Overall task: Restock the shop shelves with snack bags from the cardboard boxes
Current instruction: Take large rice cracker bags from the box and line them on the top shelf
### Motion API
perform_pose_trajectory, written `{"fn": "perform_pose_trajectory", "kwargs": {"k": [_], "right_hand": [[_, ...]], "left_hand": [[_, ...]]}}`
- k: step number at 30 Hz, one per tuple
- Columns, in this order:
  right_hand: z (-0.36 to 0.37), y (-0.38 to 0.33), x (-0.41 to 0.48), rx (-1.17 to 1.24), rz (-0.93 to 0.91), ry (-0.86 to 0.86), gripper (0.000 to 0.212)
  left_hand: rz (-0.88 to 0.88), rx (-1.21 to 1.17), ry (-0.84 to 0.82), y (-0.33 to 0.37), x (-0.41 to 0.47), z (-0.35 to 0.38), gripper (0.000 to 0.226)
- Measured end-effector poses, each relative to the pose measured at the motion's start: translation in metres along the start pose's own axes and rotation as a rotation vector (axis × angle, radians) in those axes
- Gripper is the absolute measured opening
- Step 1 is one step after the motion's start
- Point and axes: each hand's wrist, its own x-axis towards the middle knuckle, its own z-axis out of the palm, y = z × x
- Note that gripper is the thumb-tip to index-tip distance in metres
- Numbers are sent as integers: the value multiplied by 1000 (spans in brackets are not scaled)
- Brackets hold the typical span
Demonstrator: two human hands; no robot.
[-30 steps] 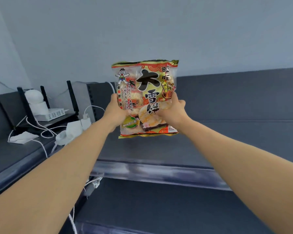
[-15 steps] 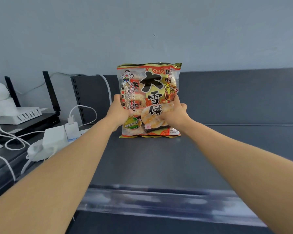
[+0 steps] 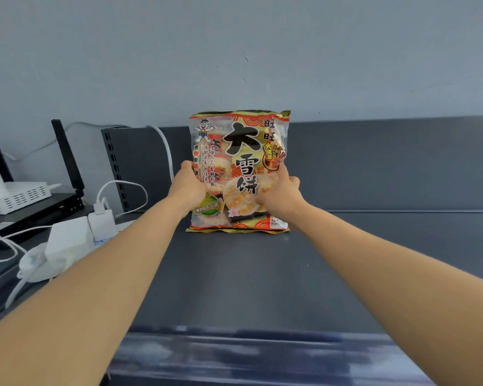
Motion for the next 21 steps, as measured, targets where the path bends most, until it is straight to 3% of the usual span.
{"fn": "perform_pose_trajectory", "kwargs": {"k": [3, 9, 16, 21], "right_hand": [[-5, 0, -9, -83, -30, 42, 74], [-35, 0, -42, -223, -167, 56, 64], [-118, 34, -115, -527, -289, 163, 47], [-214, 89, -195, -760, -196, 334, 45]], "left_hand": [[9, 104, 33, 5, -8, -1, 52], [135, 246, 132, 38, -52, 0, 47], [520, 143, -27, 119, -150, 39, 41], [810, -7, -242, 178, -244, 99, 37]]}}
